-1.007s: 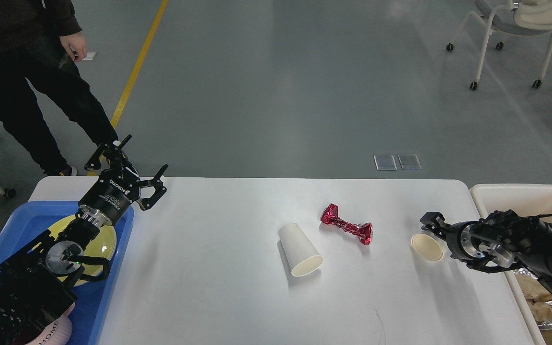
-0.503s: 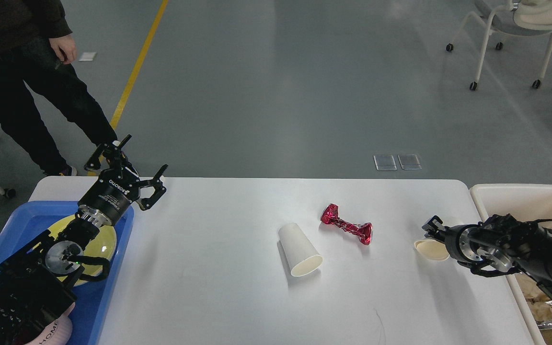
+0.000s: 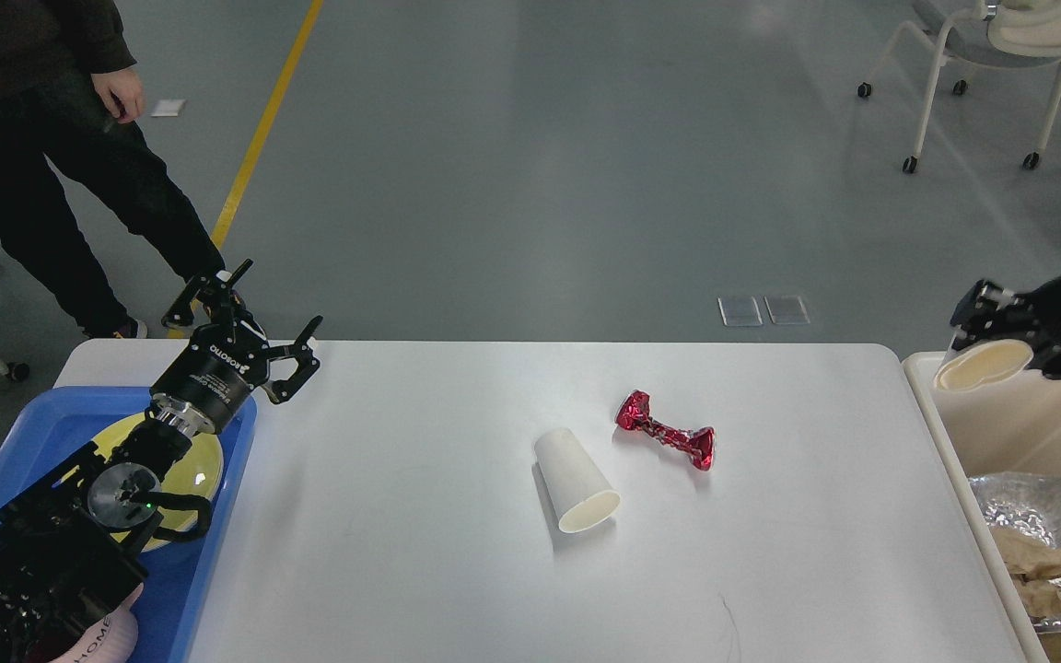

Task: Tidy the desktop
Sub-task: 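Carry the paper cup into the white bin and release it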

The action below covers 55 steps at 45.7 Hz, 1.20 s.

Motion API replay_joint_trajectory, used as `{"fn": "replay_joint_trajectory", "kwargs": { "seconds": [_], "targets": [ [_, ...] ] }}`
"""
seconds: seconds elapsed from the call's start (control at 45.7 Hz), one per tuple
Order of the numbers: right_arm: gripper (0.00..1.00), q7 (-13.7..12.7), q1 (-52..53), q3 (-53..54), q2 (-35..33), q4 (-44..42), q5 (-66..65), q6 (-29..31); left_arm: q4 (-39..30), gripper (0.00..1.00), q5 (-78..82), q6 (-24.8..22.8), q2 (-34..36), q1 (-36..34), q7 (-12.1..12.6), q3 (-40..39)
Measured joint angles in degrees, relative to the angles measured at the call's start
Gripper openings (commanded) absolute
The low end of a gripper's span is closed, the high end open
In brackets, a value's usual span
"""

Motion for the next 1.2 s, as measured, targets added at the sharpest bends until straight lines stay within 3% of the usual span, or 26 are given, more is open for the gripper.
{"fn": "replay_joint_trajectory", "kwargs": {
  "seconds": [0.109,0.263,0.503,0.635,0.722,0.919,1.072,1.16,1.204],
  "targets": [
    [0.0,2.53,15.88,-4.25,-3.38,3.78,-8.09,10.1,0.0,1.0,0.0,-0.04,0.01,0.0,0.01,-0.01],
    [0.0,7.02,33.18,-8.33,-4.86,7.09,-15.4,13.49,0.0,1.0,0.0,-0.05,0.02,0.07,0.05,-0.01],
    [0.0,7.73,34.78,-9.98,-5.62,7.1,-18.76,13.68,0.0,1.0,0.0,-0.05,0.05,0.09,0.06,-0.01],
    [0.0,7.68,24.58,-9.62,-6.88,2.7,-20.01,13.12,0.0,1.0,0.0,-0.01,0.04,0.09,0.0,-0.01],
    [0.0,7.76,12.32,-8.86,-7.05,-4.09,-19.86,6.66,0.0,1.0,0.0,0.01,0.0,0.09,-0.01,-0.01],
    [0.0,7.98,-22.59,-1.68,-2.79,-17.72,-15.05,-15.38,-0.01,1.0,0.01,0.01,0.05,0.02,-0.01,0.09],
    [0.0,7.31,-44.94,7.98,4.31,-29.33,-8.47,-23.75,-0.01,1.0,0.01,0.01,0.06,0.0,-0.01,0.09],
    [0.0,7.12,-52.5,11.84,8.42,-35.86,-7.35,-27.3,-0.01,1.0,0.01,0.01,0.07,0.0,-0.01,0.09],
    [0.23,6.95,-54.75,13.01,9.7,-37.67,-7.23,-28.85,-0.01,1.0,0.0,0.01,0.07,0.0,-0.01,0.09]
  ]
}}
